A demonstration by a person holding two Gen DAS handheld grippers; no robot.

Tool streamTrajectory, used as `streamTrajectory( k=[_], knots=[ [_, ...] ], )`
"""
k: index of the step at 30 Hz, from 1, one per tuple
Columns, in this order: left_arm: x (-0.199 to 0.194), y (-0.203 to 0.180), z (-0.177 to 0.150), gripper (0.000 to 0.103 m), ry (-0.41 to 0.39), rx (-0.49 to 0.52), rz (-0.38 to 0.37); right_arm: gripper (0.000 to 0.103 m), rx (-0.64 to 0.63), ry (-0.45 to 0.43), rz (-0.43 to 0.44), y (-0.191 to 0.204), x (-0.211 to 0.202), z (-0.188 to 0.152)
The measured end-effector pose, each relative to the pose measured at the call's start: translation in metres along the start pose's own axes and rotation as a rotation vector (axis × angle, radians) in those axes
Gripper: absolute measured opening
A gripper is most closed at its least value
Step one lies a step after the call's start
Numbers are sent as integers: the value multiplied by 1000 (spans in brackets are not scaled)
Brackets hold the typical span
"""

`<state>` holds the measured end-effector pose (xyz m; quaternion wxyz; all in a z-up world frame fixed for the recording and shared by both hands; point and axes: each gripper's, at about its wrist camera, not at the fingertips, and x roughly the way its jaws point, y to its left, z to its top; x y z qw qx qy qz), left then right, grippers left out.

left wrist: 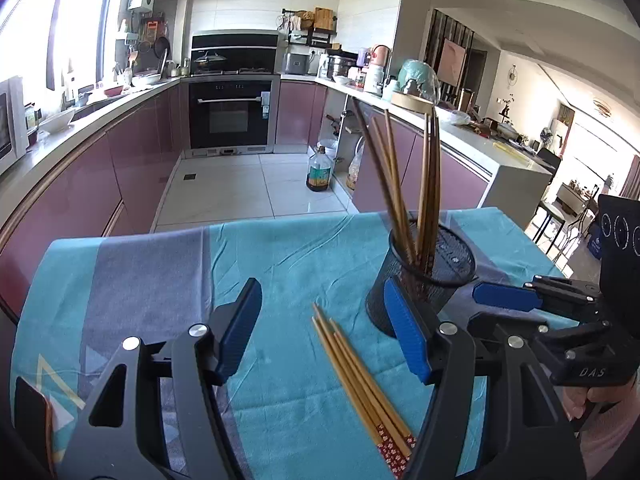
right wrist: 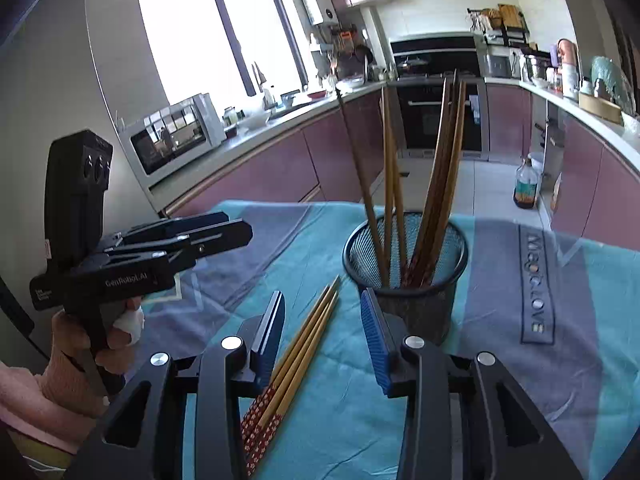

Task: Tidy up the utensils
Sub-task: 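Move both tools back down to the chopstick pile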

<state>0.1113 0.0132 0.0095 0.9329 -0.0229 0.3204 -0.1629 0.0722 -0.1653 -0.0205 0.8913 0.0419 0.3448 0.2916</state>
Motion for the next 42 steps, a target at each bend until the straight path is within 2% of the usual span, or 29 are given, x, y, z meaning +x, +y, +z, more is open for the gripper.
streamTrajectory(
  k=[4,9,20,37,42],
  knots=[
    [10,9,-25,63,65,-11,26,37,20,103,5,5,31,-24],
    [22,11,-50,63,124,-13,50,37,33,162,4,11,49,-38],
    [37,3,-76,63,165,-17,57,37,22,203,-41,18,65,-46],
    [47,0,-86,62,200,-20,55,35,-33,209,-105,25,69,-51],
    [51,-2,-87,62,211,-11,46,31,-44,217,-118,27,70,-50]
  ],
)
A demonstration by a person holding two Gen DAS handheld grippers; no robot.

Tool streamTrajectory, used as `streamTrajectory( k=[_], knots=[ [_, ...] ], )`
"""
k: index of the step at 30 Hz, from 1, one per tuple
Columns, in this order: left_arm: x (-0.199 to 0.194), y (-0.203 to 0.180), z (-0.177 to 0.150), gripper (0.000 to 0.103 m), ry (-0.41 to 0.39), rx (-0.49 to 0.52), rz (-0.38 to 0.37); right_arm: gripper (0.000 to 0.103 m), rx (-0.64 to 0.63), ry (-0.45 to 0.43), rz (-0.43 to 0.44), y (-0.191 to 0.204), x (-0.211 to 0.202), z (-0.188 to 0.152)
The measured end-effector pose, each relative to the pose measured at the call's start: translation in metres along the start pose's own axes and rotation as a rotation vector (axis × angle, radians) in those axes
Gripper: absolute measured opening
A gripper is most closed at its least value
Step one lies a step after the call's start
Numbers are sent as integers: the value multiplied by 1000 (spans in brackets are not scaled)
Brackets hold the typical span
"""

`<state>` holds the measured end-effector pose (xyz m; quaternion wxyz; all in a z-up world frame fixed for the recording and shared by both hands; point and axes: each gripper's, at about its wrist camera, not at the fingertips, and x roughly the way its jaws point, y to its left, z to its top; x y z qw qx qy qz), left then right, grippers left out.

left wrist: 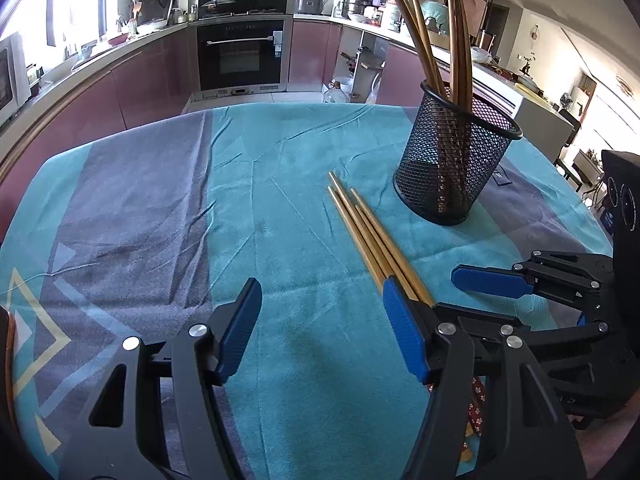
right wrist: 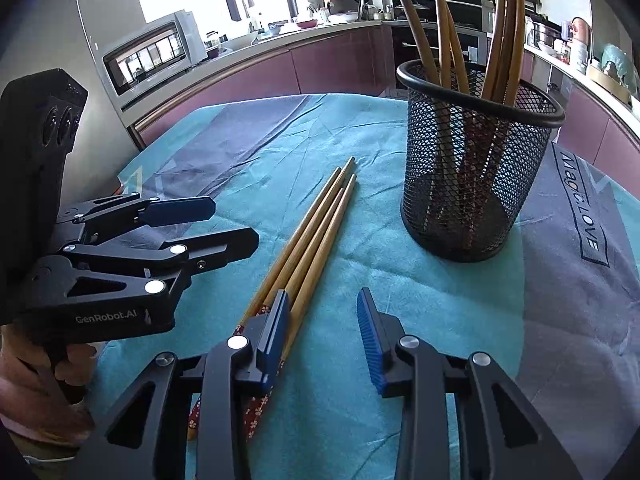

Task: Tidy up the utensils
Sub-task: 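Move both tools back down to the chopstick pile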

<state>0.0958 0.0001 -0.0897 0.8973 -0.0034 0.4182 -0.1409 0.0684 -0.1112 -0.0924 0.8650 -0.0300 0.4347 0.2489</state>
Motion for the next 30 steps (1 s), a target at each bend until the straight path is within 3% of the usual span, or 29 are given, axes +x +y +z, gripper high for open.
streamTrajectory(
  k=[3,14,21,26,30],
  knots=[
    [4,-3,-1,61,8,10,-6,21,-9,10,-30,0,1,0],
    [25,-16,2,60,47,44,-7,18,46,6,4,-11,-1,-2],
    [23,-10,1,51,55,54,-13,18,47,5,8,-13,-1,-2],
    [25,-9,5,36,65,63,-34,18,29,6,-11,-10,3,4],
    [31,-9,12,32,74,57,-33,18,11,5,-31,-7,9,11]
  ],
)
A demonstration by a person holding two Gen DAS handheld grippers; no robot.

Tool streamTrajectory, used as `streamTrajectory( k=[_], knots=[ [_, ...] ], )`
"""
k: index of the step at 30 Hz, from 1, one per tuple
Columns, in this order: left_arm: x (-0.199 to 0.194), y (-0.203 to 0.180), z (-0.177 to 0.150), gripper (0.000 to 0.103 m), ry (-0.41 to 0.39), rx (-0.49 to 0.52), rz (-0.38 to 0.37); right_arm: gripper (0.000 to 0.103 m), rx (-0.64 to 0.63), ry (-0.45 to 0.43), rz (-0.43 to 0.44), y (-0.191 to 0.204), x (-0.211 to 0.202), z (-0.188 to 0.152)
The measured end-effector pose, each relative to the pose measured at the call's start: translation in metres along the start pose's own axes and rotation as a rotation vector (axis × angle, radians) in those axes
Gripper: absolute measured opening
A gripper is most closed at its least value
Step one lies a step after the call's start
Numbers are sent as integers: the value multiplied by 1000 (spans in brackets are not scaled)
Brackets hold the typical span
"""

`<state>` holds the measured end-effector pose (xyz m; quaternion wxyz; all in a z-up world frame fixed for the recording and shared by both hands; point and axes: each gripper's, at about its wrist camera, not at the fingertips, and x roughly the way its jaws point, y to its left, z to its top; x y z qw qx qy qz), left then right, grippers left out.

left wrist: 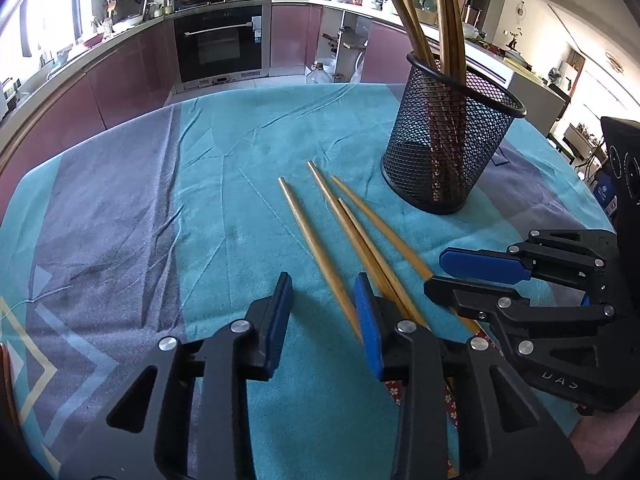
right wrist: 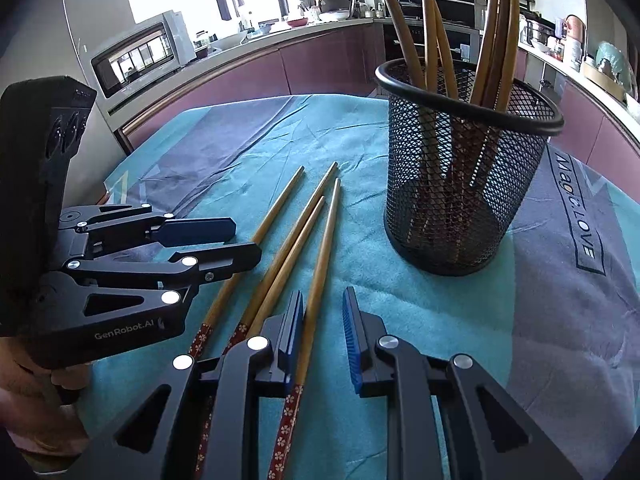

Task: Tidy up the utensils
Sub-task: 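Move both tools back down to the chopstick pile, then close the right tool on a chopstick while the left tool grasps another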

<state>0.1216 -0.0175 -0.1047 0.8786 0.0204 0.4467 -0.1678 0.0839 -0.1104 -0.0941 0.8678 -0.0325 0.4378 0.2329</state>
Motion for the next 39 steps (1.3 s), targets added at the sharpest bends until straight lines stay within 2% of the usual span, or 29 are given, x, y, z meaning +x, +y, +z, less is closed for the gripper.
streamTrajectory(
  k=[6,13,14,26,32,39],
  knots=[
    [8,4,10,32,3,-23,-3,18,-24,-2,-21,4,10,9],
    [13,5,15,20,-1,-41,16,9,-8,-3,-20,1,15,14],
    [14,5,16,16,-1,-47,12,8,1,-2,-13,-1,15,14],
    [10,7,10,7,-13,-99,-10,5,65,-5,55,-19,2,10],
    [5,10,3,7,-14,-113,-20,5,113,-17,143,-27,-9,9],
    [-11,12,1,7,-41,-116,-35,5,118,-66,182,-27,-28,8]
  ],
)
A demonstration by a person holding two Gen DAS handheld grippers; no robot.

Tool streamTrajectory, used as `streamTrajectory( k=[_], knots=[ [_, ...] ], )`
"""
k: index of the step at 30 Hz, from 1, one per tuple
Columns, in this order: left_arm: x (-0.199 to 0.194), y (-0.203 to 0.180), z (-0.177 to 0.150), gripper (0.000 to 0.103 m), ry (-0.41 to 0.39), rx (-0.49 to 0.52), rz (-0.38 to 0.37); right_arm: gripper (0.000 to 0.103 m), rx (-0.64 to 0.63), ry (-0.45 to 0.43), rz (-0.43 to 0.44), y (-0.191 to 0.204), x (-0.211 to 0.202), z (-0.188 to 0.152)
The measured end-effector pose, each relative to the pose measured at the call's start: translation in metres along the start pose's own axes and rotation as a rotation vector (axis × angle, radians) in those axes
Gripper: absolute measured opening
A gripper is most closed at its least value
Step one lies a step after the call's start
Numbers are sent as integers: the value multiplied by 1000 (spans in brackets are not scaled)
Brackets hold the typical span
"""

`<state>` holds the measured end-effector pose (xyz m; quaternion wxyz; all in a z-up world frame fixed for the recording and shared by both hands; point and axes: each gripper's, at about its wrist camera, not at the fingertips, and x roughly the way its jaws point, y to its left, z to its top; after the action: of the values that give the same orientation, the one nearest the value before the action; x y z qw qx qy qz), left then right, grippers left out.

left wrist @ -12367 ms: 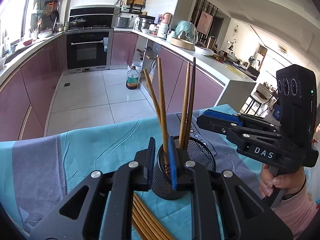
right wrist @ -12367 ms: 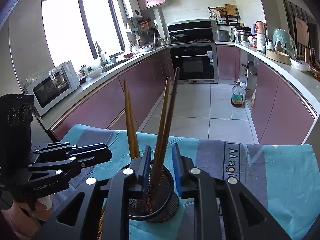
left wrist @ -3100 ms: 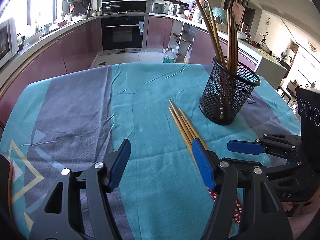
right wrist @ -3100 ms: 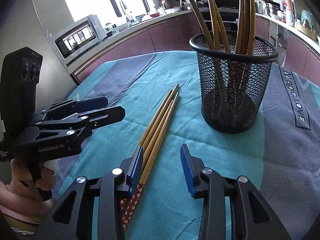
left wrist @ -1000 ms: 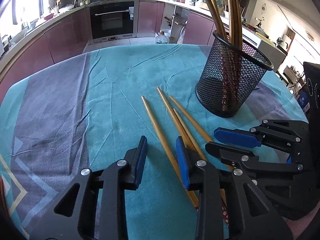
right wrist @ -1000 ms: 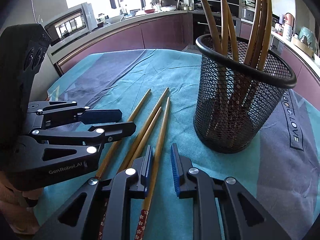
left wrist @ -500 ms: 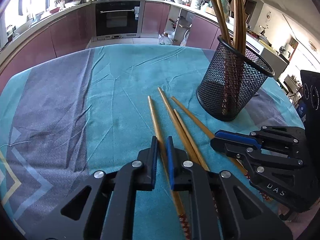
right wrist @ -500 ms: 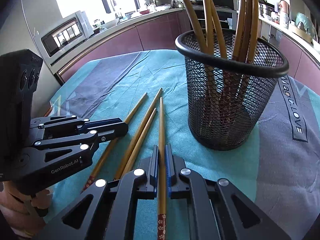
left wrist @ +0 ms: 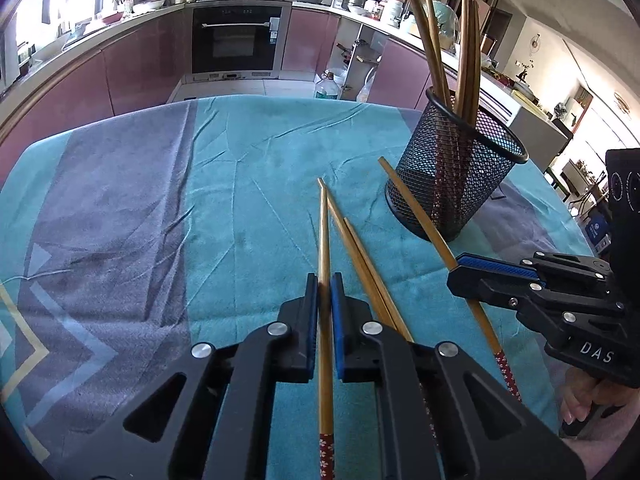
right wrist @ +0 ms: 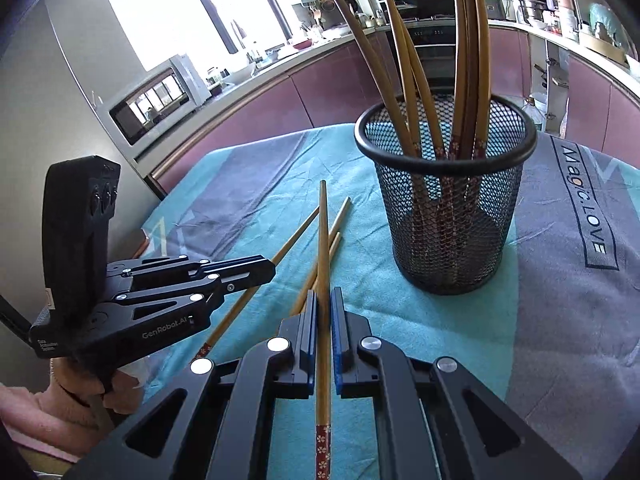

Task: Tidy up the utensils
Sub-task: 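Close the right tool on a chopstick while the left tool grasps another, then lift both held chopsticks upright over the black mesh cup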

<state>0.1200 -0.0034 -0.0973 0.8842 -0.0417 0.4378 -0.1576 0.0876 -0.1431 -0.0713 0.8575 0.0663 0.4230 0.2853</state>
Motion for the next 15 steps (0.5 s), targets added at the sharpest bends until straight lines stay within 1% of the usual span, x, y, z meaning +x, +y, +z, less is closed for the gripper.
streamTrajectory(
  k=[6,9,15],
  knots=[
    [-20,1,4,7,-40,-2,-31,5,-20,-61,16,7,-21,4],
    [-27,-2,6,7,-59,18,-22,5,-21,-88,19,8,-31,7],
    [-40,-6,8,7,-84,31,-43,5,-25,-136,19,7,-48,11]
  ],
)
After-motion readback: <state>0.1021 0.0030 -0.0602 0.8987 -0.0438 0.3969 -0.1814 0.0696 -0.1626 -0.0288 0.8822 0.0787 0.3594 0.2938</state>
